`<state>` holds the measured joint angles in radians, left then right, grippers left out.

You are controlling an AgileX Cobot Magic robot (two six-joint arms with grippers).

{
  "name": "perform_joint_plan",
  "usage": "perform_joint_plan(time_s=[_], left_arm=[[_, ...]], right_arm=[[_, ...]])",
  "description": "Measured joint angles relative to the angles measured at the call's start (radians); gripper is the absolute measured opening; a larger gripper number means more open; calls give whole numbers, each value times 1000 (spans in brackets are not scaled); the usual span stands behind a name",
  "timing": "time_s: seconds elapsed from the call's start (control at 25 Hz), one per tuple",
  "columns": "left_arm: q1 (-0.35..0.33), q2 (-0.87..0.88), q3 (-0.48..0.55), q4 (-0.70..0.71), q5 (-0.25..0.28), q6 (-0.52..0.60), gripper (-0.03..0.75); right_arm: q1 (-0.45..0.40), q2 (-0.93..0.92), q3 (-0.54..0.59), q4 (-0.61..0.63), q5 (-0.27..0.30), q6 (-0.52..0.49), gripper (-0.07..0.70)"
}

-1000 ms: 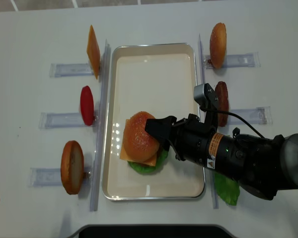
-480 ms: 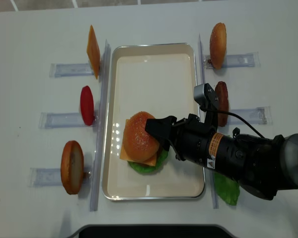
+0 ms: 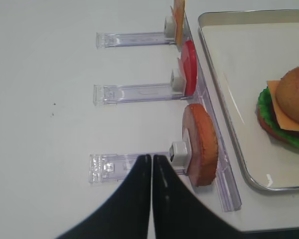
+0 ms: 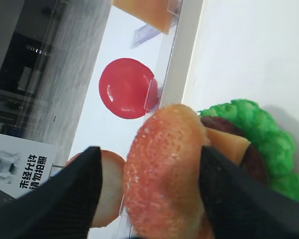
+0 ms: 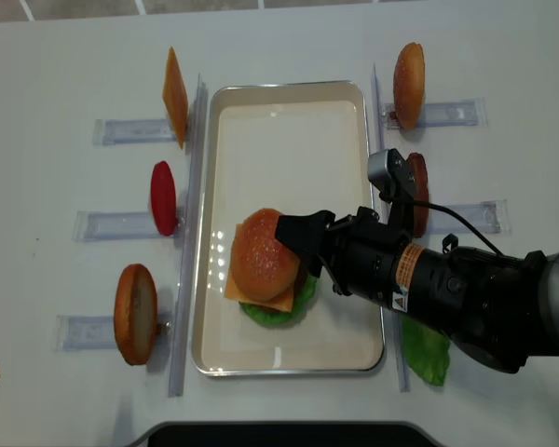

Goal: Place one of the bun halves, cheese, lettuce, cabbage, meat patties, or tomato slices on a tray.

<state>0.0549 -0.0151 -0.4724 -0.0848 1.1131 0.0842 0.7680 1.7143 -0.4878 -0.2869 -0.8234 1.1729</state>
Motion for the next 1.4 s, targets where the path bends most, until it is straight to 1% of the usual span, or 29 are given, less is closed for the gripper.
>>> perform_joint_plan(time_s=[0.08, 0.4, 0.68, 0.88, 0.92, 1.0, 1.12, 1.2, 1.4], left_arm=[[0, 0, 0, 0, 0, 0, -7], [0, 0, 0, 0, 0, 0, -7], [0, 0, 0, 0, 0, 0, -7], [0, 0, 0, 0, 0, 0, -7], [0, 0, 0, 0, 0, 0, -7], [0, 0, 0, 0, 0, 0, -7], [0, 0, 0, 0, 0, 0, -7], [0, 0, 0, 0, 0, 0, -7], [0, 0, 0, 0, 0, 0, -7]], right_arm=[[-1, -8, 0, 3, 14, -5, 412], [-1, -34, 0, 15, 34, -28, 412], [-1, -122, 0, 17, 132, -74, 412], [-1, -192, 0, -16, 181, -81, 412], [-1, -209, -3, -28, 208, -82, 412], [-1, -242, -26, -79, 290, -82, 412], [-1, -304, -81, -186, 449, -71, 412], [-1, -343, -114, -256, 533, -57, 412], [-3, -436, -165, -355, 734, -49, 412]])
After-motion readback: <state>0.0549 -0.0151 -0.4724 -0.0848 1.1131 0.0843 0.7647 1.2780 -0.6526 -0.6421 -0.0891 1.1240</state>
